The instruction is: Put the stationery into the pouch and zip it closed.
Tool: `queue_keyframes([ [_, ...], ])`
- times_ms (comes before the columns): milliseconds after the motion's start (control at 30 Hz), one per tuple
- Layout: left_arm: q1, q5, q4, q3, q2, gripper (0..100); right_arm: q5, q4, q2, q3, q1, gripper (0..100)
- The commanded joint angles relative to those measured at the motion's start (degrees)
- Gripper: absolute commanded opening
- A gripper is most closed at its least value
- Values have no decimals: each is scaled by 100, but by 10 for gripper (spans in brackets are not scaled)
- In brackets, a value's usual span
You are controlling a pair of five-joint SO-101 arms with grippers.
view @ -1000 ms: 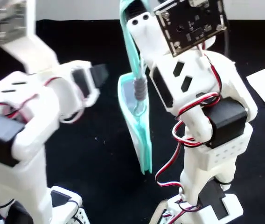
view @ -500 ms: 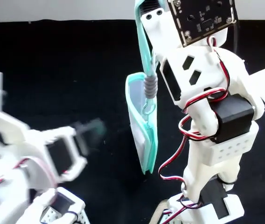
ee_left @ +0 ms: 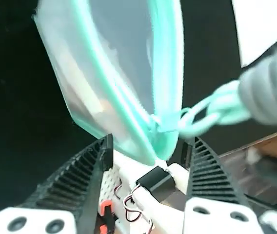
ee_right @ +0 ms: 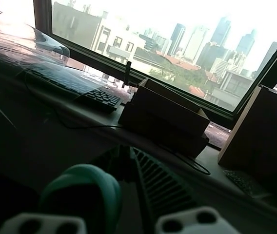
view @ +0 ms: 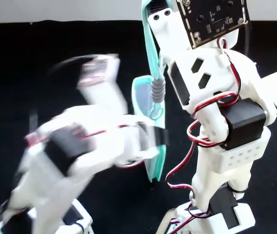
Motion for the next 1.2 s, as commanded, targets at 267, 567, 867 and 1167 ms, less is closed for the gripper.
queue_keyframes([
  [267,233,35,-62,-954,611,231,-53,31,-40,13,66,9],
  [567,-479,18,-88,-576,611,232,-53,31,-75,13,57,9],
  [867,-470,18,-62,-251,602,231,-53,31,-75,13,66,9],
  [1167,-479,-1108,70,-207,-66,25,-53,31,-66,4,75,9],
])
